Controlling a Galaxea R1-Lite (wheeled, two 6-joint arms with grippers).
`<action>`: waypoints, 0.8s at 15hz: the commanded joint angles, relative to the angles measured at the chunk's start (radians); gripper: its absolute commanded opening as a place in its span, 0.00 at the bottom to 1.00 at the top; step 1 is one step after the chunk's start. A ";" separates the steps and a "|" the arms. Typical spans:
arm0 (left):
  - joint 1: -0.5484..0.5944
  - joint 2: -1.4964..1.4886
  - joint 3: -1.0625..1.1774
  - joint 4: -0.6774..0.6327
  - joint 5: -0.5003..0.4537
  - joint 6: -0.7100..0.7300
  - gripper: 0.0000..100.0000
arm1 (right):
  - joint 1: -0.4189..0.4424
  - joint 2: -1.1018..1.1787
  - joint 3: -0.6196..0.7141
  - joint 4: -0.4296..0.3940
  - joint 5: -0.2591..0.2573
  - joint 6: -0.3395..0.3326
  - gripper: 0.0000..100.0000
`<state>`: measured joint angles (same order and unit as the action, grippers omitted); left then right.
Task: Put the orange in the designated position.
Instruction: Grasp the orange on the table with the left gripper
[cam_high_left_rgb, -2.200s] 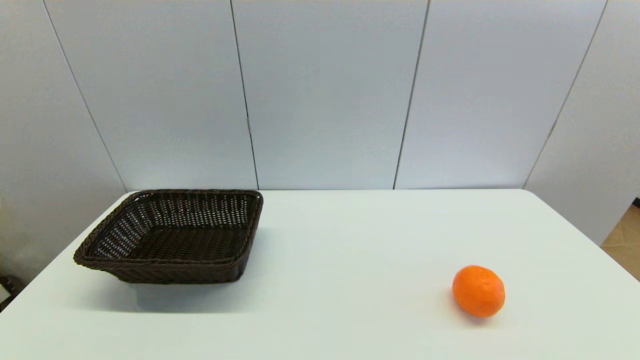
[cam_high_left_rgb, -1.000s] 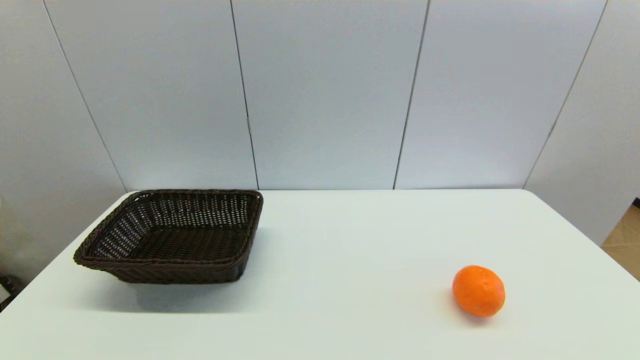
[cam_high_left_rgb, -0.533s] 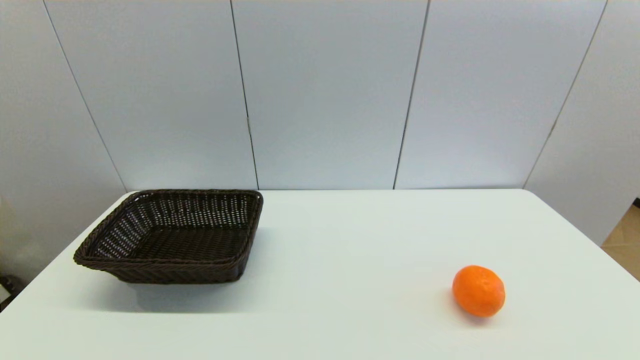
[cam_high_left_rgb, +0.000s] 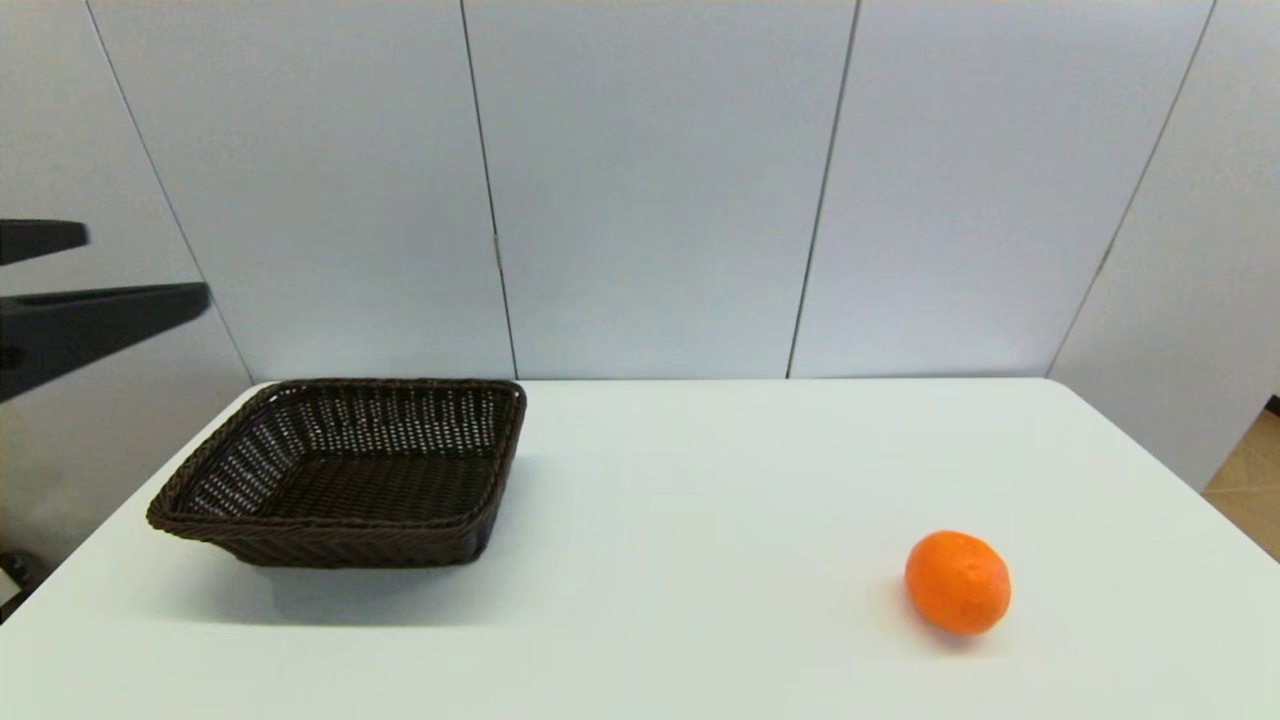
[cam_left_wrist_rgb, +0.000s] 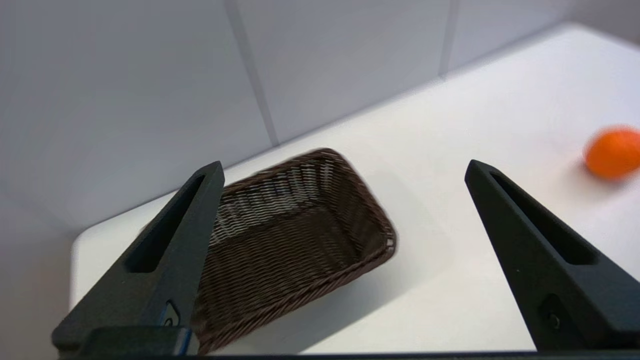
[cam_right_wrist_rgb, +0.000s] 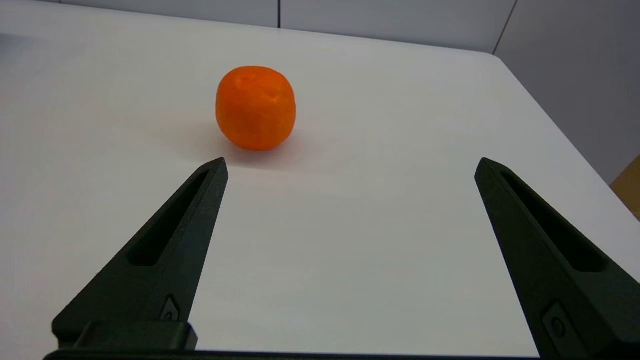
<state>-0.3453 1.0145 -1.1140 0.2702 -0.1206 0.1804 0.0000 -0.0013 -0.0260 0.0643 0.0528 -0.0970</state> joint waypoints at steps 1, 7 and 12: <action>-0.175 0.289 -0.147 0.001 -0.002 0.073 1.00 | 0.000 0.000 0.000 0.002 0.001 -0.001 1.00; -0.354 0.555 -0.337 -0.026 -0.002 0.073 1.00 | 0.000 0.000 0.000 0.000 0.001 -0.001 1.00; -0.494 0.751 -0.492 -0.026 -0.002 0.073 1.00 | 0.000 0.000 0.000 0.002 0.001 -0.001 1.00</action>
<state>-0.7715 1.6415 -1.5389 0.2428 -0.1217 0.2515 0.0000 -0.0013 -0.0260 0.0643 0.0528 -0.0977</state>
